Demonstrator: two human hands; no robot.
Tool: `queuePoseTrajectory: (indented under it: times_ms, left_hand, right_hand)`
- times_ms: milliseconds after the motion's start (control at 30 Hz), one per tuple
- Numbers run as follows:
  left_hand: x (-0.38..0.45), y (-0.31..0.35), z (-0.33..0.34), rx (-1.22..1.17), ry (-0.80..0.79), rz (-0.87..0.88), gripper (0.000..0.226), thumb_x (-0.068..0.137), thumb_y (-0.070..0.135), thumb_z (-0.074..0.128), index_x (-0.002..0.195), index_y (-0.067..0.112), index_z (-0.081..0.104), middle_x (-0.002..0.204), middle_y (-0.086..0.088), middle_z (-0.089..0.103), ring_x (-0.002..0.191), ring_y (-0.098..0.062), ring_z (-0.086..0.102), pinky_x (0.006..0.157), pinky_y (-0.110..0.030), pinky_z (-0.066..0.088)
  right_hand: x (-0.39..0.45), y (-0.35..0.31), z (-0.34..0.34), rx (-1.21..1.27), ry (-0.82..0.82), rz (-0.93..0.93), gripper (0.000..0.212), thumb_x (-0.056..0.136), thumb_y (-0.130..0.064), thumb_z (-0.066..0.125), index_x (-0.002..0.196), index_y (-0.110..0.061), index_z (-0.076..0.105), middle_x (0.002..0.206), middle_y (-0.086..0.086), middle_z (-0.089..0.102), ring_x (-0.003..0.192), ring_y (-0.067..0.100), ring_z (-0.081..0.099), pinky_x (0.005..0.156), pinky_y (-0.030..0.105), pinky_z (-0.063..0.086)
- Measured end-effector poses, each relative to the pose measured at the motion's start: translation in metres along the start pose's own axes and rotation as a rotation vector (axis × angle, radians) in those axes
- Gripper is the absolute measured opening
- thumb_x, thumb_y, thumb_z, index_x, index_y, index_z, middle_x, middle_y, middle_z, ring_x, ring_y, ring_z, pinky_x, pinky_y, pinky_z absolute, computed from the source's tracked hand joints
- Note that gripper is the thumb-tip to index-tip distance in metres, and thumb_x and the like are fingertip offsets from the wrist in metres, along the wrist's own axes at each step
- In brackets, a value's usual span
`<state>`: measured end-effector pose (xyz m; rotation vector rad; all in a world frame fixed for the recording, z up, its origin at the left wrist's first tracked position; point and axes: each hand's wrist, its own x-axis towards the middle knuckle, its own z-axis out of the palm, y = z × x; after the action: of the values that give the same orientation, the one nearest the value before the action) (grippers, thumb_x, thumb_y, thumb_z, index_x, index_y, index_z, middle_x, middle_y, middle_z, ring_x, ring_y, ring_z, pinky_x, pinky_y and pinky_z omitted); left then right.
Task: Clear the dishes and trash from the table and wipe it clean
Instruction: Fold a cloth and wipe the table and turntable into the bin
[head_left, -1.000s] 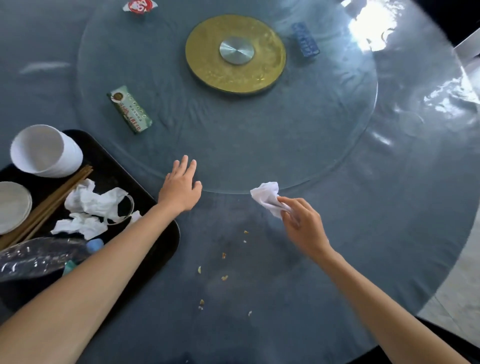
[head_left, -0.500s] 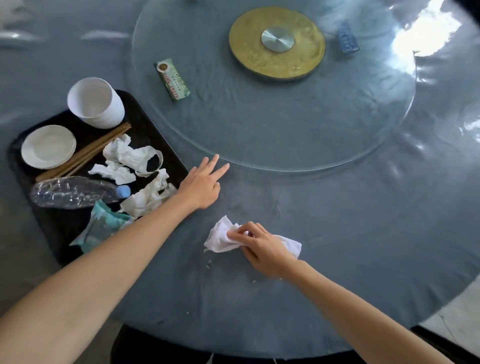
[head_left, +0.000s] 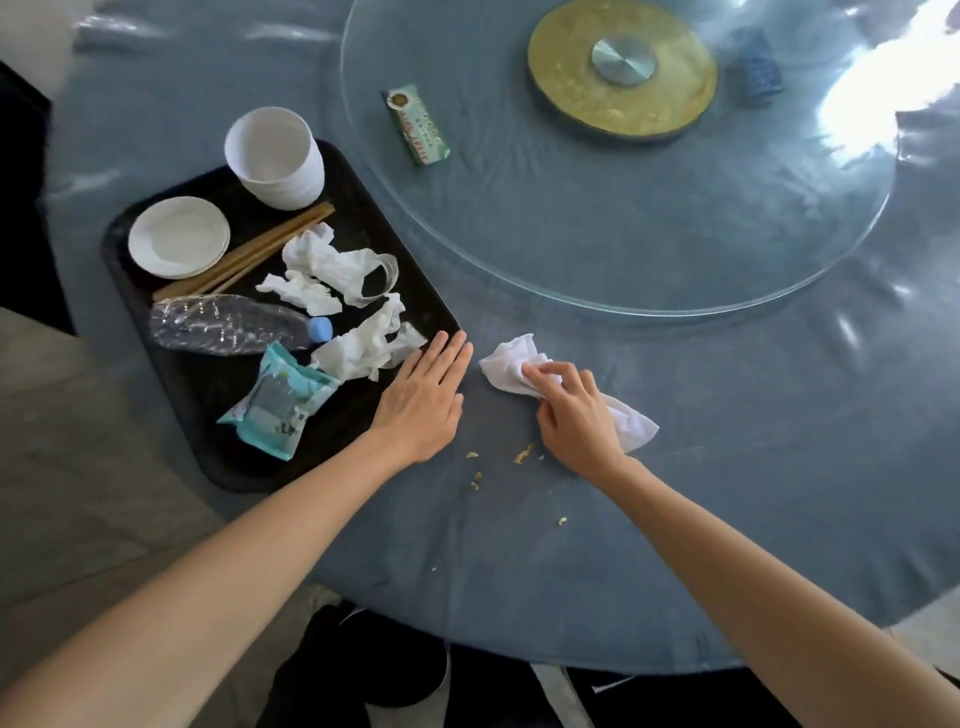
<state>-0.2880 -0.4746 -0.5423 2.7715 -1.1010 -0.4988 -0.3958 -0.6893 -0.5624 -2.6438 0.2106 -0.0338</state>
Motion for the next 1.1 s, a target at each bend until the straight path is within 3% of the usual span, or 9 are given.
queuePoseTrajectory:
  times_ms: [167,333,433,600,733,833,933,1033,1100]
  left_hand:
    - [-0.048,-0.001,0.022,0.002,0.01,0.038,0.067,0.099,0.035,0.028,0.16,0.011,0.02,0.169,-0.004,0.014,0.156,-0.021,0.012,0.125,-0.046,0.019]
    - [-0.095,-0.024,0.042,0.046,-0.014,0.058,0.066,0.099,0.034,0.026,0.159,0.008,0.021,0.167,-0.007,0.023,0.155,-0.023,0.018,0.124,-0.046,0.022]
    - [-0.112,-0.037,0.052,0.013,-0.041,0.088,0.068,0.098,0.035,0.025,0.159,0.007,0.021,0.167,-0.007,0.02,0.154,-0.024,0.022,0.123,-0.045,0.024]
    - [-0.122,-0.047,0.052,-0.043,-0.081,0.162,0.074,0.095,0.044,0.011,0.161,0.01,0.011,0.169,-0.005,0.006,0.156,-0.022,0.008,0.126,-0.04,0.01]
    - [-0.133,-0.046,0.048,-0.085,-0.125,0.163,0.074,0.096,0.047,0.007,0.162,0.013,0.008,0.169,-0.002,0.0,0.157,-0.02,0.001,0.125,-0.038,0.004]
    - [-0.135,-0.04,0.037,-0.095,-0.142,0.145,0.064,0.106,0.039,0.021,0.162,0.013,0.003,0.17,-0.001,-0.004,0.157,-0.018,-0.006,0.126,-0.036,0.002]
    - [-0.131,-0.027,0.019,-0.099,-0.153,0.122,0.067,0.105,0.028,0.034,0.162,0.013,0.001,0.17,-0.002,-0.005,0.156,-0.017,-0.009,0.126,-0.036,0.002]
    - [-0.122,0.005,-0.003,-0.27,-0.104,0.045,0.06,0.104,0.023,0.043,0.16,0.014,0.023,0.17,-0.001,0.013,0.157,-0.017,0.001,0.124,-0.034,0.011]
    - [-0.115,0.032,-0.016,-0.52,-0.093,-0.097,0.045,0.103,0.022,0.048,0.148,0.015,0.049,0.159,-0.005,0.042,0.151,-0.02,0.029,0.115,-0.027,0.025]
  right_hand:
    - [-0.035,-0.032,0.012,-0.017,-0.079,-0.148,0.058,0.088,0.0,0.054,0.14,-0.025,0.061,0.131,0.002,0.061,0.092,0.034,0.052,0.068,0.042,0.051]
    - [-0.054,-0.045,0.016,-0.039,-0.083,-0.16,0.057,0.091,-0.001,0.057,0.139,-0.032,0.06,0.133,-0.005,0.059,0.091,0.032,0.052,0.062,0.045,0.054]
    - [-0.072,-0.055,0.023,-0.048,-0.092,-0.166,0.057,0.094,-0.002,0.056,0.141,-0.035,0.058,0.135,-0.008,0.058,0.091,0.029,0.051,0.063,0.05,0.055]
    - [-0.109,-0.078,0.032,-0.024,-0.18,-0.204,0.059,0.097,-0.002,0.054,0.144,-0.037,0.054,0.137,-0.007,0.055,0.099,0.031,0.055,0.075,0.051,0.056]
    - [-0.122,-0.086,0.017,0.072,0.015,-0.037,0.049,0.096,-0.002,0.053,0.139,-0.022,0.063,0.13,0.004,0.062,0.102,0.031,0.057,0.087,0.045,0.053]
    - [-0.118,-0.08,-0.009,0.098,0.211,0.092,0.044,0.097,0.001,0.058,0.137,-0.016,0.065,0.128,0.008,0.064,0.107,0.029,0.057,0.093,0.033,0.048]
    - [-0.11,-0.069,-0.032,0.1,0.195,0.091,0.044,0.096,0.003,0.061,0.136,-0.015,0.066,0.126,0.009,0.065,0.108,0.032,0.06,0.093,0.032,0.045]
    - [-0.106,-0.06,-0.041,0.179,0.198,0.103,0.04,0.094,0.002,0.065,0.13,-0.015,0.07,0.12,0.007,0.066,0.107,0.029,0.064,0.092,0.031,0.049]
    - [-0.107,-0.055,-0.045,0.237,0.22,0.155,0.039,0.091,0.001,0.067,0.125,-0.016,0.072,0.117,0.004,0.067,0.102,0.021,0.066,0.088,0.014,0.043]
